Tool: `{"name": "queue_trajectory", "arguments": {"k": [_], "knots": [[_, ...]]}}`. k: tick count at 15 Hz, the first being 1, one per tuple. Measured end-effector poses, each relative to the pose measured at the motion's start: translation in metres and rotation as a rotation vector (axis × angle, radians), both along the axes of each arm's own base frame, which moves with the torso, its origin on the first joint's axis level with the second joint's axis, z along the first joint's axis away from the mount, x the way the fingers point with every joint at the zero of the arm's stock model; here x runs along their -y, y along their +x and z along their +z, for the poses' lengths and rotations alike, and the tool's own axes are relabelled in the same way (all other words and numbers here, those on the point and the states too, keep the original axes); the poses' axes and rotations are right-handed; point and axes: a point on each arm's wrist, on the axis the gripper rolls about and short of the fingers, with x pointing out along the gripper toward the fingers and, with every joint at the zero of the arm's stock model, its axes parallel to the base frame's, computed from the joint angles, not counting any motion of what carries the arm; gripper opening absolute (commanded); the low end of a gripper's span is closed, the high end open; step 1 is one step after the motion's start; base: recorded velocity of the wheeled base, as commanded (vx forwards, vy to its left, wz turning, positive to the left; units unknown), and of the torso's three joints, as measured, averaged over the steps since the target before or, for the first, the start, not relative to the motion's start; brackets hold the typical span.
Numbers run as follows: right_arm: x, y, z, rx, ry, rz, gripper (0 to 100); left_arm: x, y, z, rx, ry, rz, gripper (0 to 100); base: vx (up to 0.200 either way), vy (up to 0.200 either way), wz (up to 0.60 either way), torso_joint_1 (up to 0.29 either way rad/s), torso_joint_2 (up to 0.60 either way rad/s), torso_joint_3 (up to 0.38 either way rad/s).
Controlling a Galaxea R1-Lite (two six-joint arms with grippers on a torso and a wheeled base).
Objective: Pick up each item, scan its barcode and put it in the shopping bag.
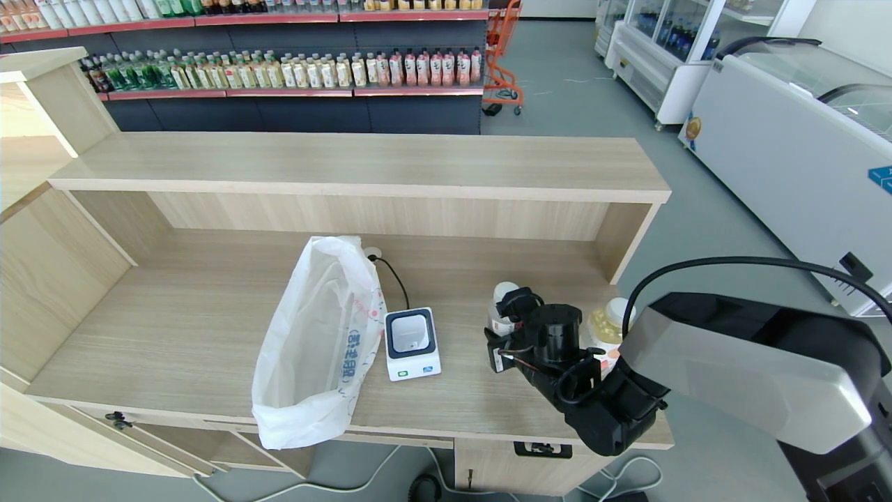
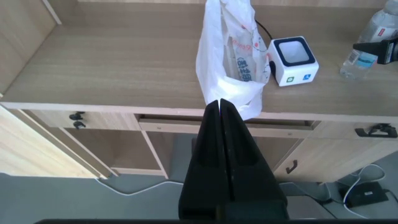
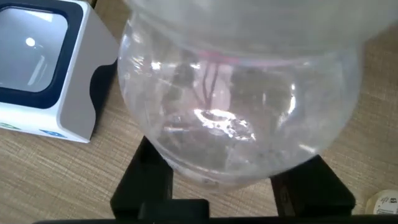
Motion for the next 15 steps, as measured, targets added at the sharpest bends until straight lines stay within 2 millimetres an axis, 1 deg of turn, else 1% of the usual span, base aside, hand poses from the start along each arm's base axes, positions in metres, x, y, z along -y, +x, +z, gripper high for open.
{"name": "queue_trajectory", "arguments": {"k": [5,7,8,9,11,13,15], "knots": [[0.001,0.002,0.002,0.003,0.009,0.007,0,0.000,0.000,0.000,0.000,0.000,0.000,0,0.000,0.000,0.00,0.000,0.00,0.000],[0.001,0.003,0.010,0.013,0.030,0.025,0,0.000,0.000,0.000,0.000,0.000,0.000,0,0.000,0.000,0.00,0.000,0.00,0.000],[0.002,0.003,0.018,0.021,0.055,0.029,0,0.000,0.000,0.000,0.000,0.000,0.000,0,0.000,0.000,0.00,0.000,0.00,0.000],[0.004,0.002,0.028,0.025,0.086,0.030,0,0.000,0.000,0.000,0.000,0.000,0.000,0,0.000,0.000,0.00,0.000,0.00,0.000],[0.010,-0.002,0.053,-0.003,0.154,0.018,0,0.000,0.000,0.000,0.000,0.000,0.000,0,0.000,0.000,0.00,0.000,0.00,0.000],[0.024,-0.007,0.089,-0.029,0.235,0.034,0,0.000,0.000,0.000,0.000,0.000,0.000,0,0.000,0.000,0.00,0.000,0.00,0.000],[0.041,-0.022,0.134,-0.057,0.326,0.122,0,0.000,0.000,0.000,0.000,0.000,0.000,0,0.000,0.000,0.00,0.000,0.00,0.000]]}}
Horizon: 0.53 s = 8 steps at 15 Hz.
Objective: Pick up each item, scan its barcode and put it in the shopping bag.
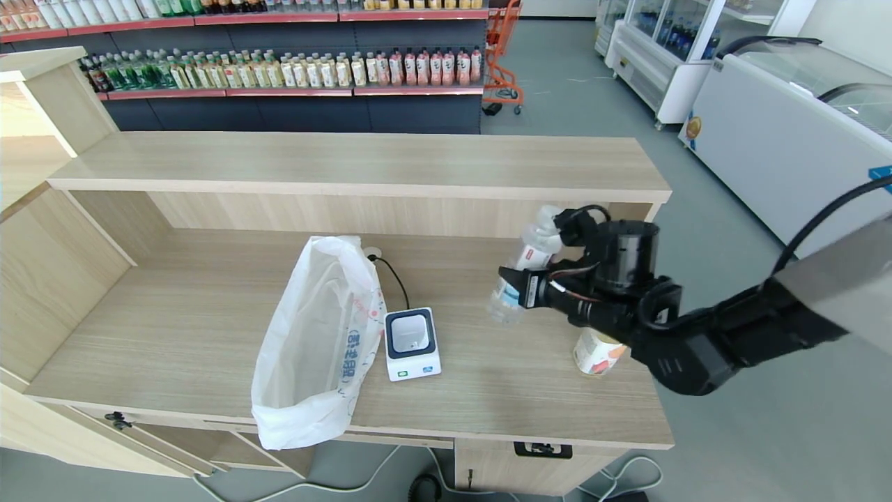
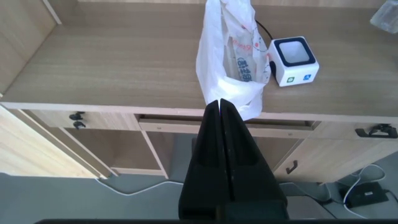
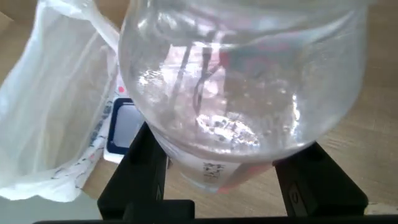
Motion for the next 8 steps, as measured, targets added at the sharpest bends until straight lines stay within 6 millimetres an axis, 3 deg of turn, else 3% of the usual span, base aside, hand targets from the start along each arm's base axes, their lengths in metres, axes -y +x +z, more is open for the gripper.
{"name": "queue_trajectory", "arguments": {"k": [3,5,8], "knots": [[0.039,-0.046,0.076,0.002,0.166,0.264,0,0.000,0.000,0.000,0.000,0.000,0.000,0,0.000,0.000,0.00,0.000,0.00,0.000],[0.069,-0.090,0.117,0.001,0.259,0.492,0,0.000,0.000,0.000,0.000,0.000,0.000,0,0.000,0.000,0.00,0.000,0.00,0.000],[0.103,-0.155,0.141,-0.029,0.324,0.729,0,0.000,0.000,0.000,0.000,0.000,0.000,0,0.000,0.000,0.00,0.000,0.00,0.000]]}}
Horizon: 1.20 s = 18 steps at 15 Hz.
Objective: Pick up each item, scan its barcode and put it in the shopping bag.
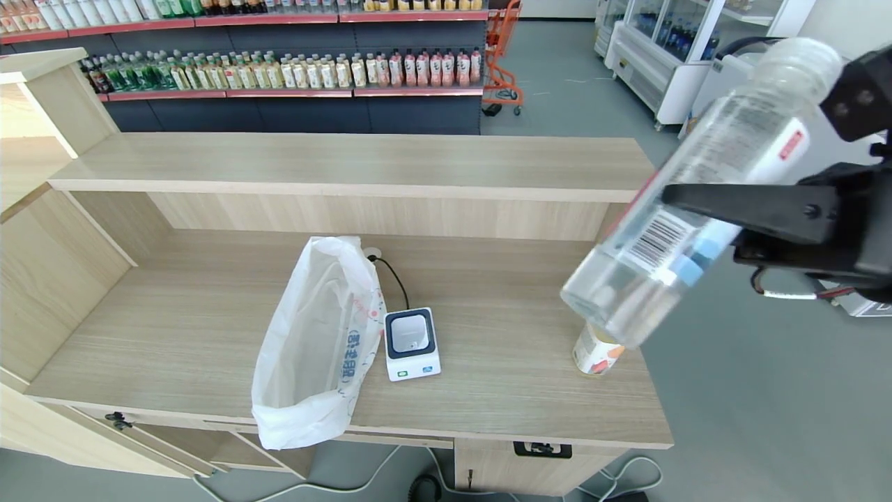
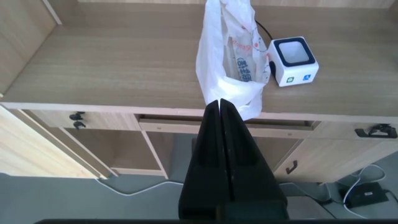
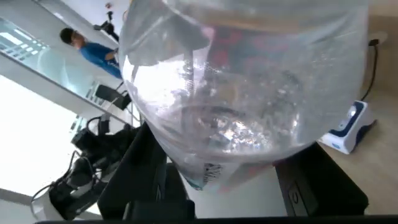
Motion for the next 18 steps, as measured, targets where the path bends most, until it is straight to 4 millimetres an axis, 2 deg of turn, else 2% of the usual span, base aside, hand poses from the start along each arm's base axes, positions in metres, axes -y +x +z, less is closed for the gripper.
{"name": "queue_trajectory", "arguments": {"k": [3,5,11,18], "knots": [[0.015,-0.039,-0.001,0.013,0.003,0.110,0,0.000,0.000,0.000,0.000,0.000,0.000,0,0.000,0.000,0.00,0.000,0.00,0.000],[0.019,-0.052,-0.003,0.027,0.000,0.150,0,0.000,0.000,0.000,0.000,0.000,0.000,0,0.000,0.000,0.00,0.000,0.00,0.000],[0.015,-0.068,-0.002,0.046,0.002,0.258,0,0.000,0.000,0.000,0.000,0.000,0.000,0,0.000,0.000,0.00,0.000,0.00,0.000],[0.012,-0.075,-0.002,0.009,0.000,0.317,0,0.000,0.000,0.000,0.000,0.000,0.000,0,0.000,0.000,0.00,0.000,0.00,0.000]]}}
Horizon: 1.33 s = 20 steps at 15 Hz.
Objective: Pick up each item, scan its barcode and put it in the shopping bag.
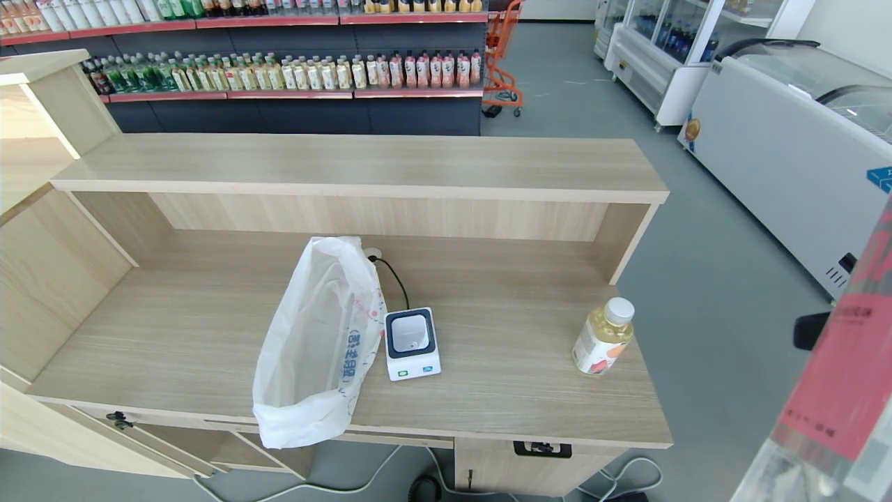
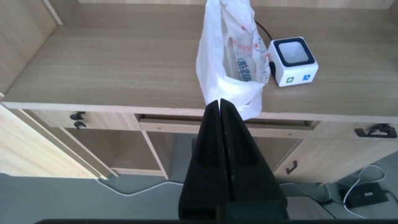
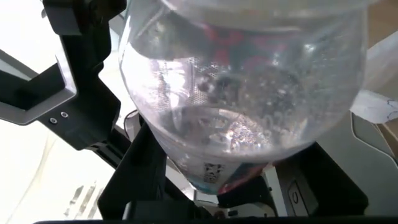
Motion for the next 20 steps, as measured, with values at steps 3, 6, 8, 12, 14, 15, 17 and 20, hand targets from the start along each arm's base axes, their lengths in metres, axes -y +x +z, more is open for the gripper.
{"name": "queue_trajectory", "arguments": {"k": [3,6,8,12,14,15,17,20], "knots": [[0.001,-0.001,-0.001,-0.015,-0.005,0.002,0,0.000,0.000,0.000,0.000,0.000,0.000,0,0.000,0.000,0.00,0.000,0.00,0.000],[0.001,-0.003,0.000,-0.008,-0.002,-0.003,0,0.000,0.000,0.000,0.000,0.000,0.000,0,0.000,0.000,0.00,0.000,0.00,0.000],[0.002,-0.001,-0.001,0.031,0.003,-0.049,0,0.000,0.000,0.000,0.000,0.000,0.000,0,0.000,0.000,0.00,0.000,0.00,0.000],[0.004,0.016,-0.009,0.147,-0.022,-0.299,0,0.000,0.000,0.000,0.000,0.000,0.000,0,0.000,0.000,0.00,0.000,0.00,0.000],[0.006,0.013,-0.019,0.066,-0.062,-0.298,0,0.000,0.000,0.000,0.000,0.000,0.000,0,0.000,0.000,0.00,0.000,0.00,0.000],[0.006,0.011,-0.024,0.069,-0.084,-0.296,0,0.000,0.000,0.000,0.000,0.000,0.000,0,0.000,0.000,0.00,0.000,0.00,0.000],[0.006,0.010,-0.033,0.061,-0.131,-0.291,0,0.000,0.000,0.000,0.000,0.000,0.000,0,0.000,0.000,0.00,0.000,0.00,0.000],[0.006,0.009,-0.032,0.066,-0.130,-0.290,0,0.000,0.000,0.000,0.000,0.000,0.000,0,0.000,0.000,0.00,0.000,0.00,0.000]]}}
